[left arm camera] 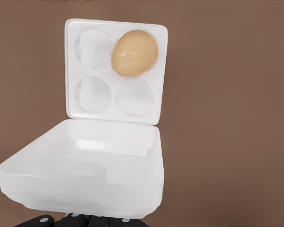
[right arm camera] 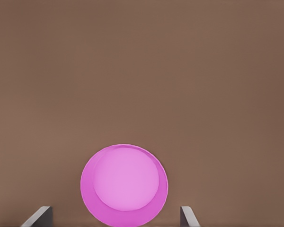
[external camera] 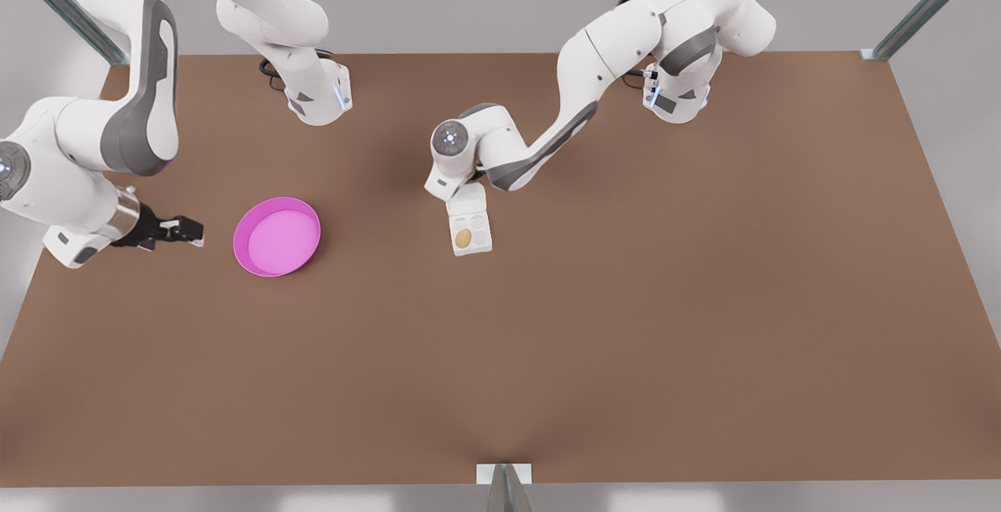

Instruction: Pack egg into the box and close the box lid

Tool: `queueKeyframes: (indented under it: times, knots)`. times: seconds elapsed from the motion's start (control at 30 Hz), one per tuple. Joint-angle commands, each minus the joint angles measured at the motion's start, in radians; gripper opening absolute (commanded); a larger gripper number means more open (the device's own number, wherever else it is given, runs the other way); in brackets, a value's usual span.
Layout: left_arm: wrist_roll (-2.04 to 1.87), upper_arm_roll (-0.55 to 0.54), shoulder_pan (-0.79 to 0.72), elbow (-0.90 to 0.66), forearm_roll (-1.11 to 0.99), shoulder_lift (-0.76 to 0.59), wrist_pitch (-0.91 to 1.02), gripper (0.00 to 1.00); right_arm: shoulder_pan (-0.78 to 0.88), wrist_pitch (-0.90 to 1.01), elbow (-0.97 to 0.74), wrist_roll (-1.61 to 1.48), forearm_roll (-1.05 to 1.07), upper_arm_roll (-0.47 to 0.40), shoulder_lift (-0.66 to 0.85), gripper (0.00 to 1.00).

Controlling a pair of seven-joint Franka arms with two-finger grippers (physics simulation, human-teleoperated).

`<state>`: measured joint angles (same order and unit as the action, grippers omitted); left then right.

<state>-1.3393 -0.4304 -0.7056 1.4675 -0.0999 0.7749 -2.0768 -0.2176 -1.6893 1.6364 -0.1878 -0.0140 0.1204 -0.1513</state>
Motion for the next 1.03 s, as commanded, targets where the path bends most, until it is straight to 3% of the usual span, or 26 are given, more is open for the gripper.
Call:
queueKeyframes:
  times: [0.0, 0.3, 0.43, 0.47, 0.5, 0.53, 0.57, 0.6, 0.63, 0.67, 0.7, 0.73, 0.77, 0.83, 1.0]
  knots:
    - [-0.1, -0.001, 0.005, 0.001, -0.014, -0.002, -0.002, 0.21, 0.001, 0.004, -0.007, -0.033, -0.001, 0.001, -0.007, 1.0]
    - [-0.095, -0.005, 0.063, -0.013, -0.035, -0.005, -0.009, 0.21, 0.015, 0.003, -0.018, -0.033, -0.009, 0.002, -0.024, 1.0]
    - [-0.093, -0.002, 0.097, -0.098, -0.032, 0.009, 0.013, 0.21, 0.015, 0.003, -0.02, -0.033, -0.012, 0.002, -0.024, 1.0]
    - [-0.054, -0.027, 0.181, -0.148, -0.024, -0.04, 0.139, 0.21, 0.015, 0.003, -0.02, -0.033, -0.012, 0.002, -0.024, 1.0]
    - [0.038, -0.142, 0.352, -0.229, -0.015, -0.097, 0.383, 0.21, 0.015, 0.003, -0.02, -0.033, -0.012, 0.002, -0.024, 1.0]
    - [0.227, -0.237, 0.521, -0.355, -0.044, -0.1, 0.651, 0.32, 0.017, 0.003, -0.02, -0.033, -0.012, 0.002, -0.024, 1.0]
    - [0.411, -0.241, 0.621, -0.397, -0.06, -0.114, 0.77, 0.51, 0.017, 0.003, -0.018, -0.033, -0.012, 0.002, -0.024, 1.0]
    - [0.552, -0.243, 0.748, -0.401, -0.105, -0.137, 0.805, 0.65, 0.017, 0.003, -0.02, -0.033, -0.012, 0.002, -0.024, 1.0]
    - [0.586, -0.243, 0.816, -0.403, -0.156, -0.138, 0.8, 0.71, 0.017, 0.003, -0.02, -0.033, -0.012, 0.002, -0.024, 1.0]
    - [0.646, -0.211, 0.851, -0.357, -0.161, -0.199, 0.712, 0.71, 0.017, 0.003, -0.02, -0.033, -0.012, 0.002, -0.024, 1.0]
    - [0.936, -0.014, 0.771, -0.048, -0.103, -0.45, 0.562, 1.0, 0.017, 0.003, -0.021, -0.033, -0.012, 0.002, -0.024, 1.0]
    - [1.083, 0.141, 0.675, 0.089, -0.073, -0.578, 0.515, 1.0, 0.017, 0.003, -0.021, -0.033, -0.012, 0.002, -0.024, 1.0]
    - [1.349, 0.179, 0.673, 0.083, -0.03, -0.595, 0.627, 1.0, 0.017, 0.003, -0.021, -0.033, -0.012, 0.002, -0.024, 1.0]
    - [1.402, 0.205, 0.672, -0.079, 0.0, -0.585, 0.805, 1.0, 0.017, 0.003, -0.021, -0.033, -0.012, 0.002, -0.024, 1.0]
    - [1.402, 0.205, 0.67, -0.127, 0.002, -0.579, 0.805, 1.0, 0.017, 0.005, -0.026, -0.033, -0.012, 0.002, -0.024, 1.0]
